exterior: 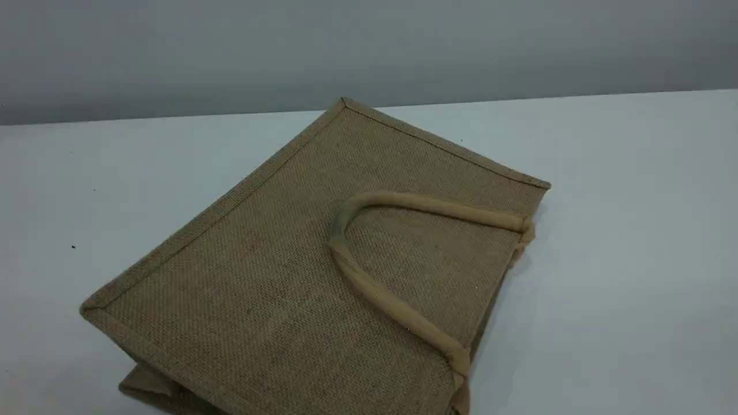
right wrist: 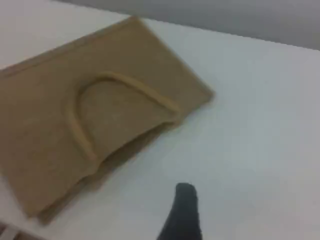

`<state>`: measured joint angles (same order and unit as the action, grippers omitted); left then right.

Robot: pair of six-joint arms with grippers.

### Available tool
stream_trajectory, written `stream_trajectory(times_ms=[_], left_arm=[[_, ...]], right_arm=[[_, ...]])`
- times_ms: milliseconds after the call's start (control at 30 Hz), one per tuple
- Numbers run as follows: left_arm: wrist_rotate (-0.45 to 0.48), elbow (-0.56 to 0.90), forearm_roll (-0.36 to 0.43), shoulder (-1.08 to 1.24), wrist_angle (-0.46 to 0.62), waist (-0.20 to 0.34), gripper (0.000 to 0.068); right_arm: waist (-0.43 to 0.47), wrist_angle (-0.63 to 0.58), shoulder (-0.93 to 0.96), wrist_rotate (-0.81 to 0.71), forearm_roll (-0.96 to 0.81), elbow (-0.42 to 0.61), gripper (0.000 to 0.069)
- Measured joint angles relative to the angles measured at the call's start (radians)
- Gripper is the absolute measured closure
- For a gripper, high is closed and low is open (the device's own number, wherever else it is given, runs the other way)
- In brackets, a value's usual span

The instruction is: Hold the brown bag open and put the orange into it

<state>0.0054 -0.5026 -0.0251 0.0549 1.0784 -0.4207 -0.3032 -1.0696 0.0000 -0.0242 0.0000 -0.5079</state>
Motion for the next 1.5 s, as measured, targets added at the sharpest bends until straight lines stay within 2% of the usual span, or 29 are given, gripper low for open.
stream_trajectory(times_ms=[167,300,633,700,1000,1133,1500], left_arm=[[0.001,0.000,-0.001,0.000,0.000,0.000,0.0125],[0.001,0.000,-0.001,0.000,0.001,0.000,0.0125],[0.001,0.000,-0.001,0.000,0.003,0.008,0.0125],[0.002,0.000,-0.001,0.000,0.003,0.038,0.0125],[0.004,0.000,-0.001,0.000,0.003,0.268,0.0125],[0.004,0.000,-0.001,0.000,0.003,0.343,0.0125],[0.004,0.000,-0.001,-0.055,0.003,0.359,0.0125]], right_arm=[[0.175,0.000,0.000,0.000,0.000,0.000,0.0127],[0.260,0.000,0.000,0.000,0.000,0.000,0.0127],[0.264,0.000,0.000,0.000,0.000,0.000,0.0127],[0.264,0.000,0.000,0.000,0.000,0.000,0.0127],[0.265,0.000,0.000,0.000,0.000,0.000,0.0127],[0.265,0.000,0.000,0.000,0.000,0.000,0.0127],[0.265,0.000,0.000,0.000,0.000,0.000,0.0127]])
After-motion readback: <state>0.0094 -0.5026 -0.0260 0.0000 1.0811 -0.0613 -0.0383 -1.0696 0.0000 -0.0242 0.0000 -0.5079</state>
